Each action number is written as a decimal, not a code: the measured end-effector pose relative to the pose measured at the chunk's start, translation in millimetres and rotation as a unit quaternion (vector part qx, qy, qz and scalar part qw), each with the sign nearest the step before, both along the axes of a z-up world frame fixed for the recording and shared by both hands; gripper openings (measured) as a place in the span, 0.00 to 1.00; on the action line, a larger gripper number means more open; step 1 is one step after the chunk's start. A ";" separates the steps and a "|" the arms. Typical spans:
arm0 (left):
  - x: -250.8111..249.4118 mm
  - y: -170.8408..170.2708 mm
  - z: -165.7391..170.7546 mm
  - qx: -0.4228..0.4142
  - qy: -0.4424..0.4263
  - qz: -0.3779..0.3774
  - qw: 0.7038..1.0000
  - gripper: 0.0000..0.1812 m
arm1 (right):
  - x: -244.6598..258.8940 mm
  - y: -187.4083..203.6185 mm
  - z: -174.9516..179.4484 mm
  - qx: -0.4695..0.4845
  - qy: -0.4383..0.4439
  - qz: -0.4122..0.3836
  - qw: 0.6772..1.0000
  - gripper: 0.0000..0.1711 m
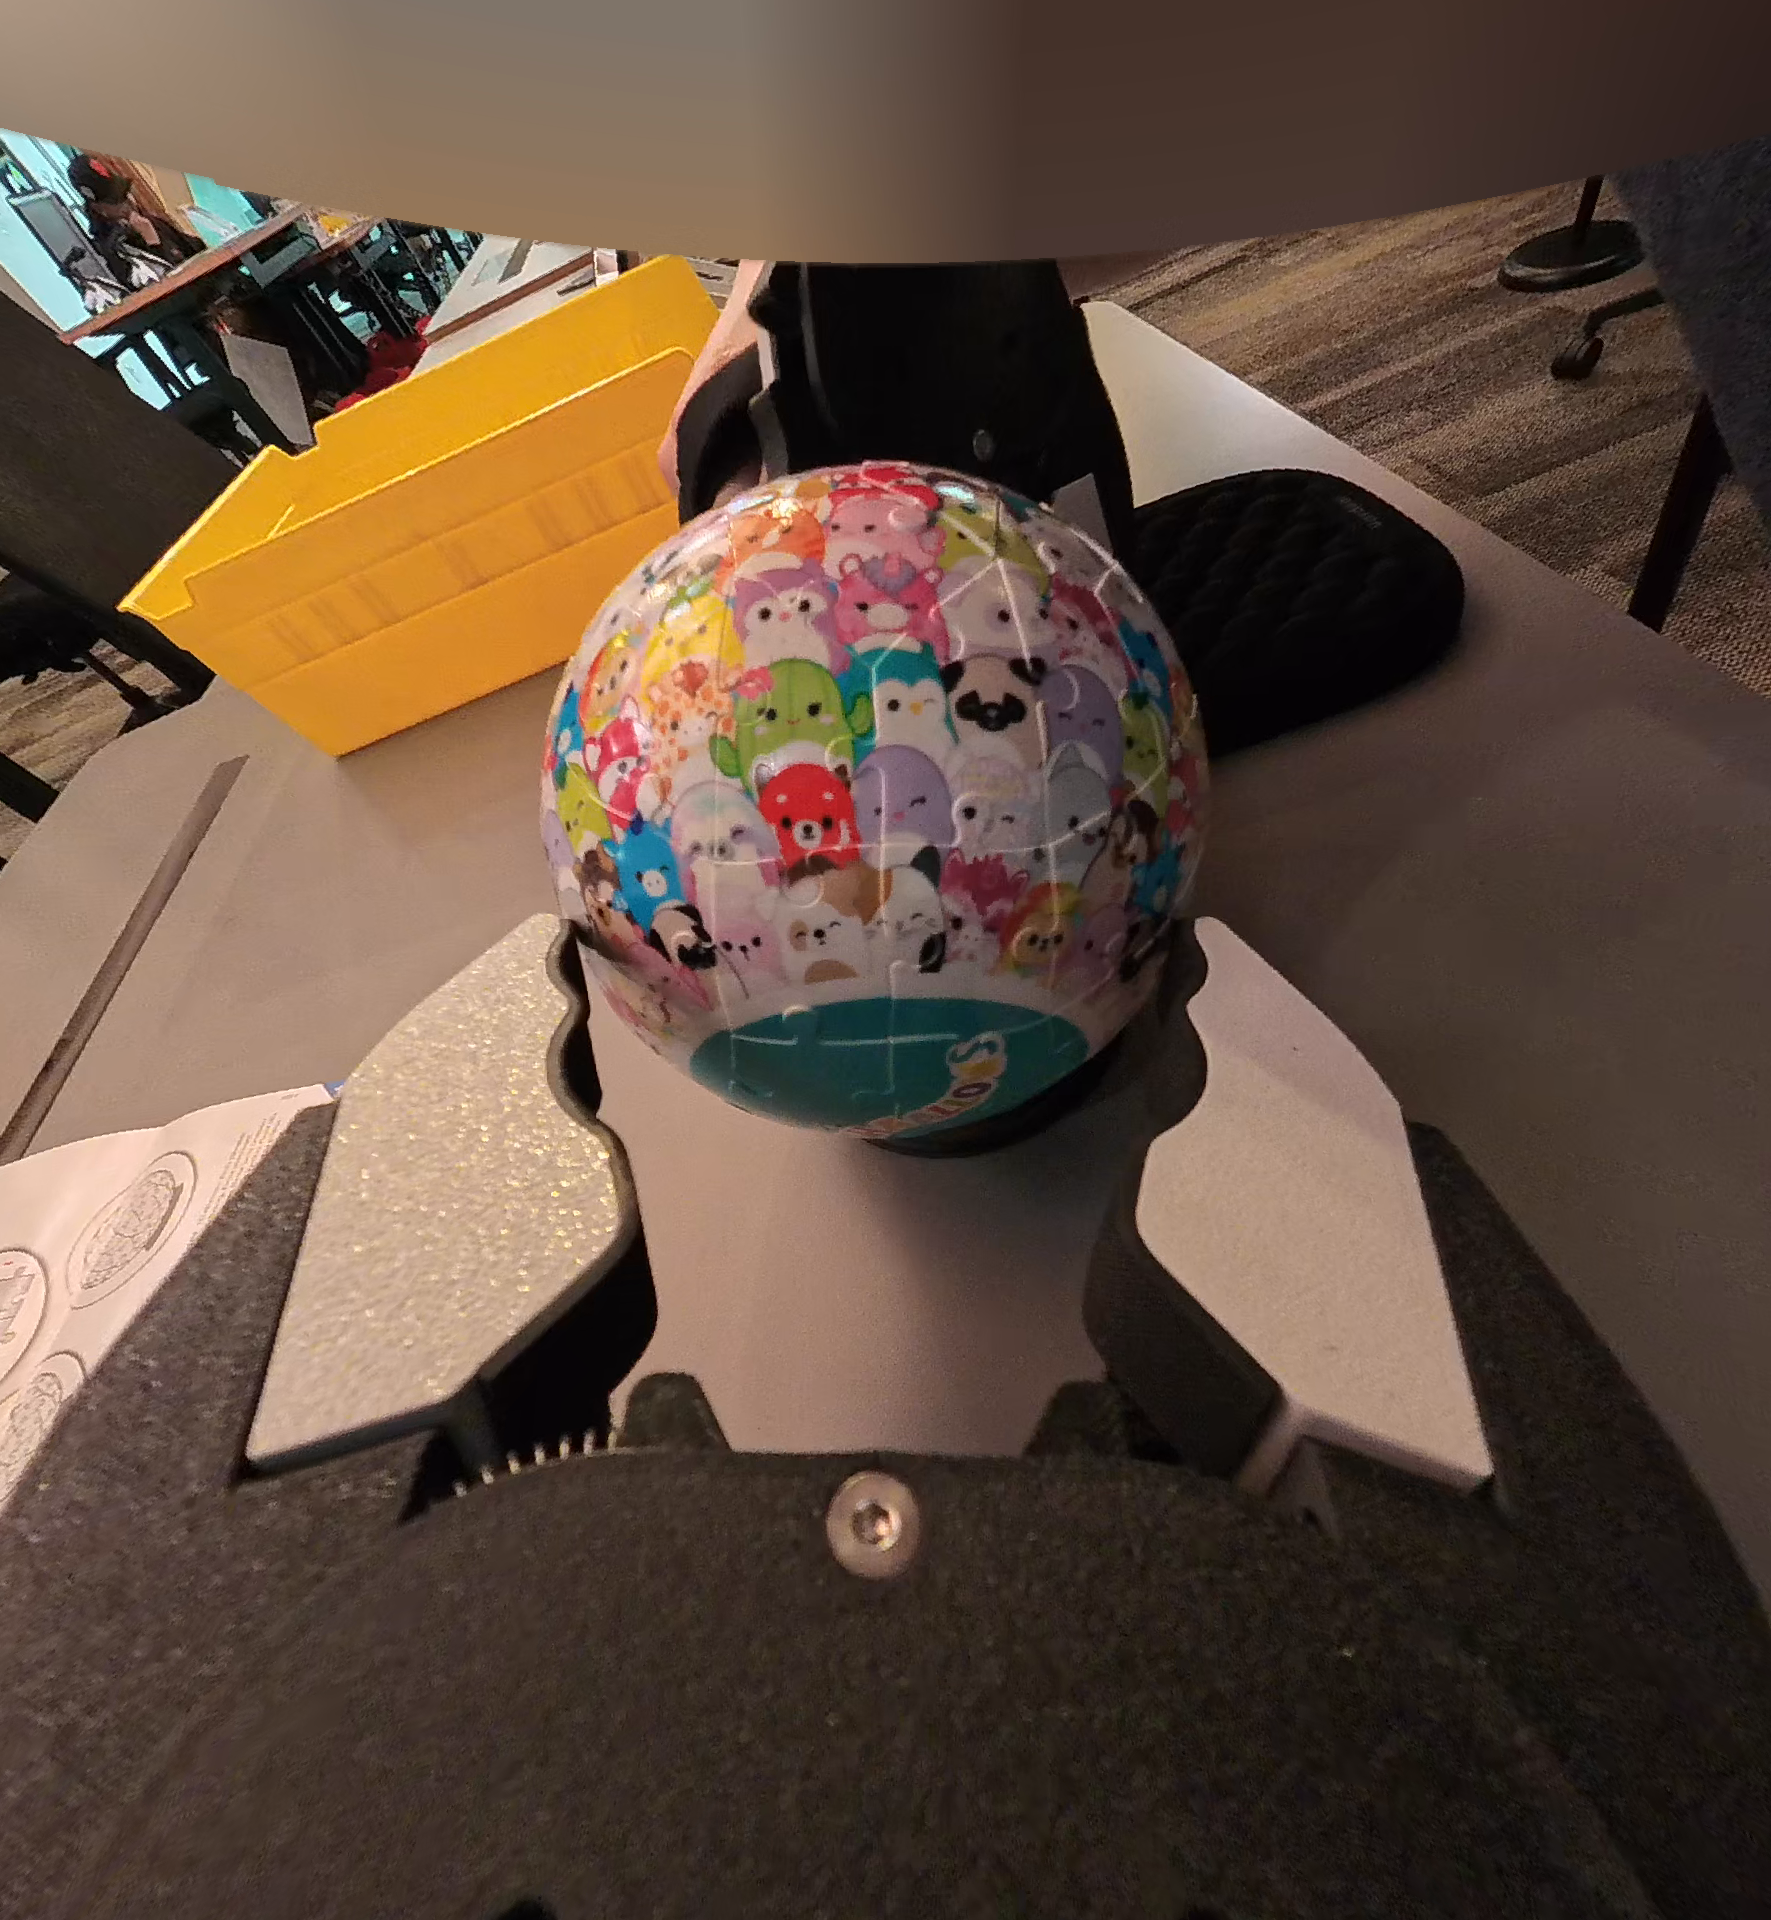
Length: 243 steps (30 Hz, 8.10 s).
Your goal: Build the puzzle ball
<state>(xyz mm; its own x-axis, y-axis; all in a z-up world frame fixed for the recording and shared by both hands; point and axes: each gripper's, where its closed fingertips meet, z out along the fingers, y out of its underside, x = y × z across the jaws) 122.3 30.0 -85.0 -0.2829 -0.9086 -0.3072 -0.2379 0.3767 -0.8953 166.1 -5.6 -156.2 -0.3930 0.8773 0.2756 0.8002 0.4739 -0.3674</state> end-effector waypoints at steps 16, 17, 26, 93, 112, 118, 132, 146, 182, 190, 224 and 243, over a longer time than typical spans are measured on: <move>1.4 -4.2 0.2 -0.001 0.000 -0.007 1.000 0.56 | 0.9 -2.5 0.2 0.029 -0.003 -0.014 0.999 0.20; 1.4 -4.3 0.2 -0.002 0.000 -0.007 1.000 0.56 | 0.7 -2.0 0.3 0.038 -0.002 -0.008 0.999 0.19; 1.7 -4.1 0.2 -0.007 0.001 -0.006 1.000 0.56 | 5.1 3.1 6.6 0.087 0.029 -0.011 0.996 0.18; 12.8 -8.2 1.6 -0.002 0.009 0.019 1.000 0.63 | 5.6 -3.5 2.7 -0.006 0.018 -0.063 0.998 0.27; 12.5 -6.6 1.2 -0.007 0.009 0.021 1.000 0.63 | 4.7 5.5 1.5 0.043 -0.023 -0.111 0.993 0.24; 12.1 -5.6 1.3 -0.010 0.008 0.021 1.000 0.63 | 6.3 6.4 0.3 0.016 -0.008 -0.128 0.992 0.23; 13.0 -5.9 0.2 -0.007 0.013 0.019 1.000 0.62 | 6.4 3.6 -1.2 0.024 -0.003 -0.122 0.992 0.21; 13.7 -6.9 0.3 -0.009 0.014 0.015 1.000 0.61 | 7.6 1.1 -1.5 0.030 -0.017 -0.137 0.990 0.19; 15.4 -4.0 2.7 -0.022 0.008 0.024 0.999 0.59 | 10.3 28.5 22.4 -0.173 0.236 -0.478 0.828 0.01; 15.0 -3.6 4.0 -0.026 0.005 0.024 0.999 0.58 | 13.4 30.9 10.6 -0.138 0.180 -0.461 0.858 0.01; 14.4 -5.0 8.0 -0.033 -0.003 0.020 0.999 0.57 | 14.2 13.3 26.5 -0.077 0.237 -0.328 0.911 0.18; 23.2 -11.4 -1.3 -0.015 -0.008 0.025 1.000 0.69 | 15.5 -10.4 22.2 -0.026 0.165 -0.196 0.966 0.38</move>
<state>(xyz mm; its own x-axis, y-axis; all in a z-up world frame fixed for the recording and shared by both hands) 145.5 18.6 -86.3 -0.2333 -0.9301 -0.2836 -0.2415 0.3379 -0.9097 181.7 -16.0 -134.1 0.0739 0.9567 0.2816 0.7499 0.1329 -0.6480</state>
